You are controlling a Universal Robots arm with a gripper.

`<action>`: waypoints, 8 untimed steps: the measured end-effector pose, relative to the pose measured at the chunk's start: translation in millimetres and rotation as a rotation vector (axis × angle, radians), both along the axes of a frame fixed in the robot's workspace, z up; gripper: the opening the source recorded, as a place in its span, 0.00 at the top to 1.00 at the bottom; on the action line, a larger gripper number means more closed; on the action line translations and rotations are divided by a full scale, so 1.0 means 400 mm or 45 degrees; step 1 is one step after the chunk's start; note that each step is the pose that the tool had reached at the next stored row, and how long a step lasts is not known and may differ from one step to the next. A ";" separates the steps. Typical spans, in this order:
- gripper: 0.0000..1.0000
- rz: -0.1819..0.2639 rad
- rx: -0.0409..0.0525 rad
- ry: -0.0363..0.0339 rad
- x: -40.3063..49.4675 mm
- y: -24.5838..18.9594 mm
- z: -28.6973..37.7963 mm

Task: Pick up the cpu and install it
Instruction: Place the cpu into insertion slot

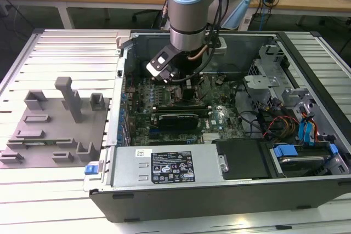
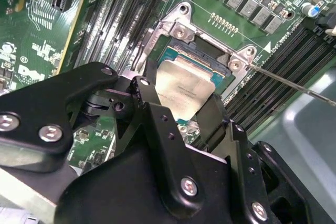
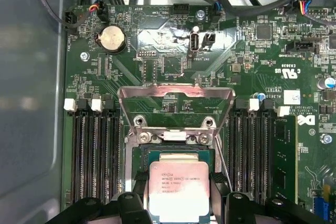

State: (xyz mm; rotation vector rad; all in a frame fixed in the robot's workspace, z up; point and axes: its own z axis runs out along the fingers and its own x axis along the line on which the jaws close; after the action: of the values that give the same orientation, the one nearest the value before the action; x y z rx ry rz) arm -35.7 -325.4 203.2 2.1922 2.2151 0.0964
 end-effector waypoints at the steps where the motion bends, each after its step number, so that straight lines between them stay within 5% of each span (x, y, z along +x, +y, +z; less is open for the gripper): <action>1: 0.45 0.000 0.000 0.0000 -0.001 0.000 -0.002; 8: 0.45 -0.003 0.001 0.0000 -0.001 0.003 -0.008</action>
State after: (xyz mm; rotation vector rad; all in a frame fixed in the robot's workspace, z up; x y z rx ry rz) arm -36.2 -324.2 199.9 2.1953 2.2128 0.0974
